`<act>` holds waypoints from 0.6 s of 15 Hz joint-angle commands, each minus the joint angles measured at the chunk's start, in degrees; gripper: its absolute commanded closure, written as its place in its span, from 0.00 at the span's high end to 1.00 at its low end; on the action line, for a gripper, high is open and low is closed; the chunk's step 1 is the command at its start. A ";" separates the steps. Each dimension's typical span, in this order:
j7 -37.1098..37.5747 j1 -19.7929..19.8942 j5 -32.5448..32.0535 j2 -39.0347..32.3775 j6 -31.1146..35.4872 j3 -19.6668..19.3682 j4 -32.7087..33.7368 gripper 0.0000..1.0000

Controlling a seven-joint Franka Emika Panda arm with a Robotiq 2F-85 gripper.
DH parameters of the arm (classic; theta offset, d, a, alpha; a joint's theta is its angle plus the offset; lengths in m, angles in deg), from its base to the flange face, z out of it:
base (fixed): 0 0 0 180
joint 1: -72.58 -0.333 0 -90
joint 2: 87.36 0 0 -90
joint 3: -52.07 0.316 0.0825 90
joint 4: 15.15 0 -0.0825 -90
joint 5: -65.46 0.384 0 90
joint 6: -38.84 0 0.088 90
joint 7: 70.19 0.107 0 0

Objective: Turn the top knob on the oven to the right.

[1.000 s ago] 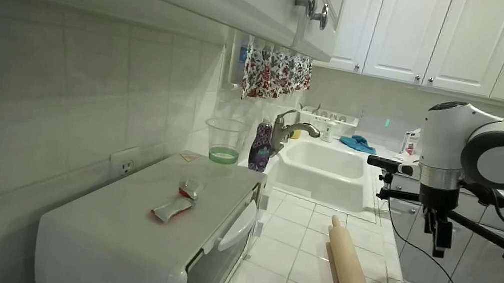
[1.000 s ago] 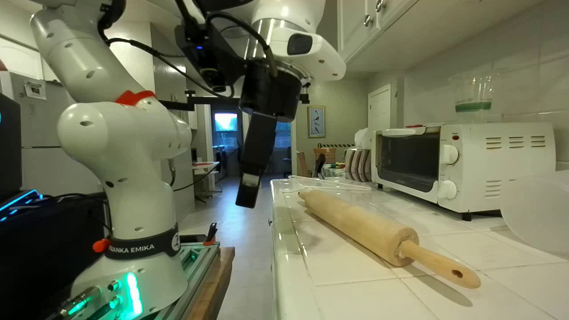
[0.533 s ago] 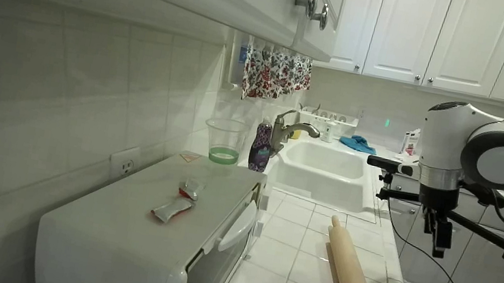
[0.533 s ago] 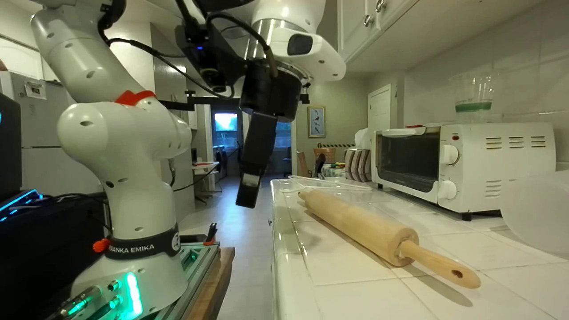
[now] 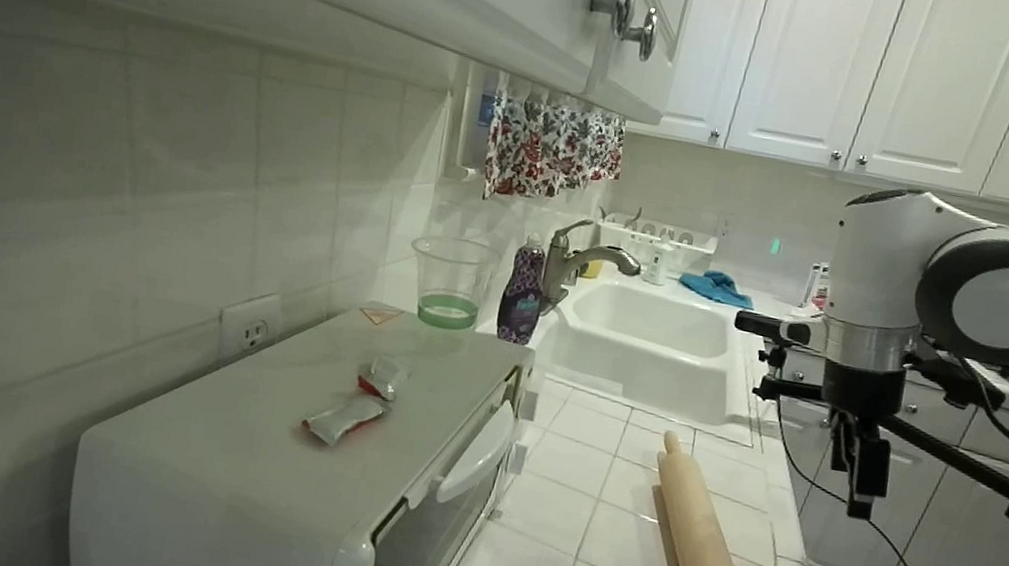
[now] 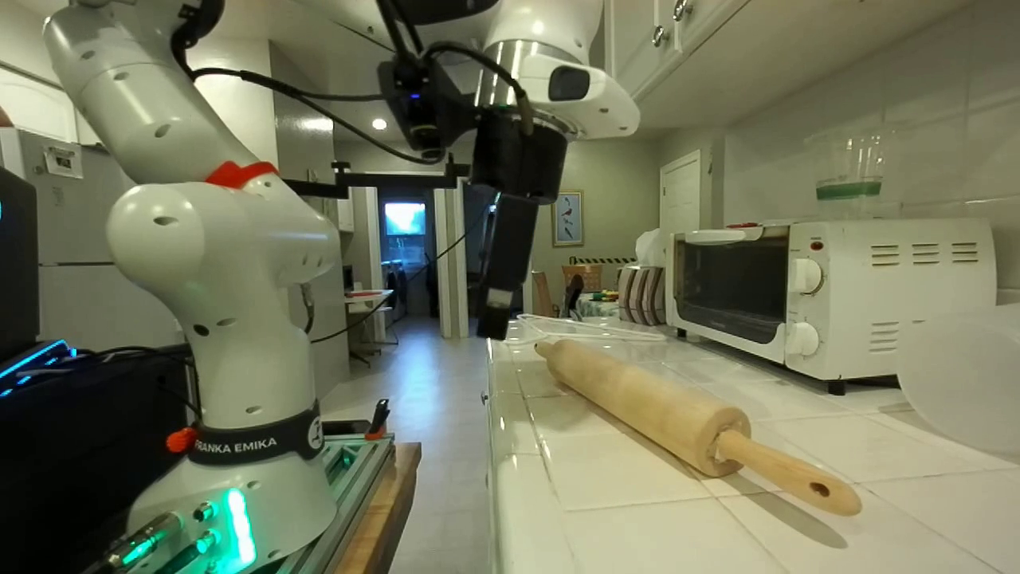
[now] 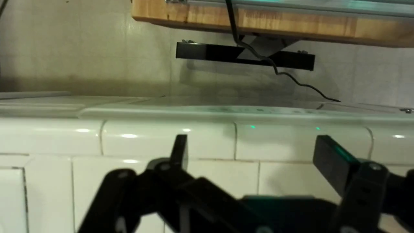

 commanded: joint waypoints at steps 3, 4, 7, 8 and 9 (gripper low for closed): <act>5.96 -6.22 7.55 -4.12 3.03 5.23 8.29 1.00; 7.25 -6.85 8.32 -5.51 5.78 5.90 9.46 1.00; 9.08 -7.88 10.81 -10.77 10.66 6.54 13.88 1.00; 8.75 -8.01 11.47 -12.94 13.36 6.28 15.41 1.00; 8.19 -8.19 12.29 -14.38 15.22 6.03 16.53 1.00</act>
